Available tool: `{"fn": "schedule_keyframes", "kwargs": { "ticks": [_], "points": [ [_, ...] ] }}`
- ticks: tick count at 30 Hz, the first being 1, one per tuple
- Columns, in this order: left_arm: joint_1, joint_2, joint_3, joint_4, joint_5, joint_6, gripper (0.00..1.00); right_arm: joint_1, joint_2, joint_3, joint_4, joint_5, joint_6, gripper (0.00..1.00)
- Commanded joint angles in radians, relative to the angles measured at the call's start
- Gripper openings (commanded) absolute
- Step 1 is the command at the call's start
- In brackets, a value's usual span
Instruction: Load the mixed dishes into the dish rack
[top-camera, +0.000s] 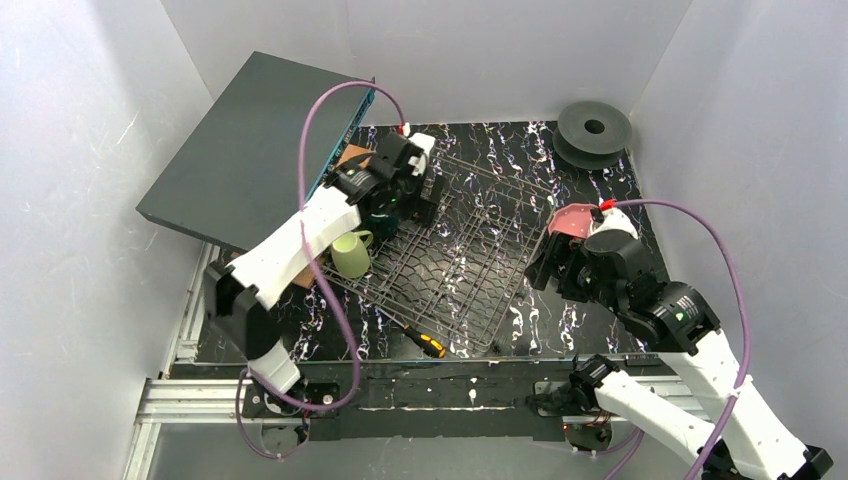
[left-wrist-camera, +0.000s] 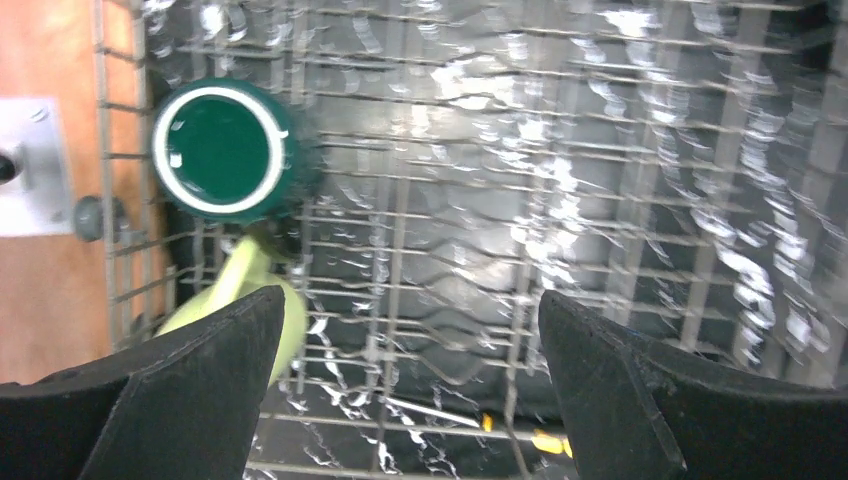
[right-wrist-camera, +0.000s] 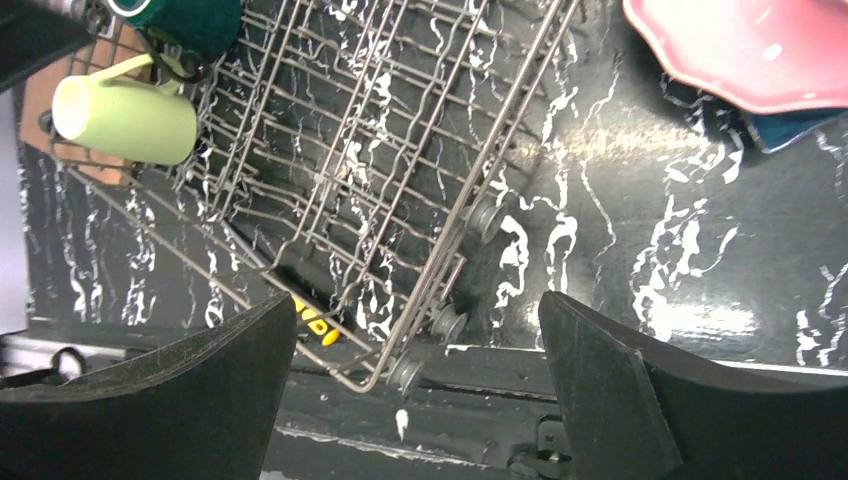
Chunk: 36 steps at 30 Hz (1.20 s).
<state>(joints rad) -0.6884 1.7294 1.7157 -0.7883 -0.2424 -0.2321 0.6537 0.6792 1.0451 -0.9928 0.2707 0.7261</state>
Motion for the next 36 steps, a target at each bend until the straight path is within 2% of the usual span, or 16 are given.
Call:
{"fn": "schedule_keyframes", "kwargs": {
  "ticks": [1, 5, 9, 12, 16, 23, 25, 30, 36],
  "points": [
    [-0.001, -0.246, -0.141, 0.164, 0.346, 0.110, 0.98, -0.003, 0.042, 0.097, -0.018, 0.100, -0.094, 0.98],
    [-0.003, -0.366, -0.294, 0.324, 0.461, 0.117, 0.98, -0.005, 0.068, 0.139, -0.020, 0.185, -0.146, 0.98],
    [-0.005, -0.419, -0.398, 0.428, 0.491, 0.128, 0.98, -0.007, 0.120, 0.150, -0.015, 0.329, -0.162, 0.98],
    [-0.005, -0.447, -0.487, 0.503, 0.517, 0.115, 0.97, -0.048, 0.179, 0.136, 0.026, 0.379, -0.175, 0.98],
    [-0.014, -0.469, -0.552, 0.542, 0.582, 0.084, 0.93, -0.228, 0.265, 0.113, 0.125, 0.294, -0.235, 0.98],
    [-0.083, -0.507, -0.595, 0.553, 0.505, 0.126, 0.93, -0.514, 0.463, 0.147, 0.251, 0.102, -0.284, 0.98],
    [-0.098, -0.497, -0.590, 0.548, 0.507, 0.126, 0.92, -0.579, 0.533, 0.185, 0.246, 0.028, -0.279, 0.94],
    [-0.106, -0.501, -0.586, 0.544, 0.499, 0.125, 0.92, -0.680, 0.689, 0.233, 0.262, -0.039, -0.303, 0.88],
    [-0.106, -0.528, -0.593, 0.540, 0.458, 0.157, 0.92, -0.742, 0.814, 0.247, 0.315, -0.060, -0.353, 0.80]
  ]
}}
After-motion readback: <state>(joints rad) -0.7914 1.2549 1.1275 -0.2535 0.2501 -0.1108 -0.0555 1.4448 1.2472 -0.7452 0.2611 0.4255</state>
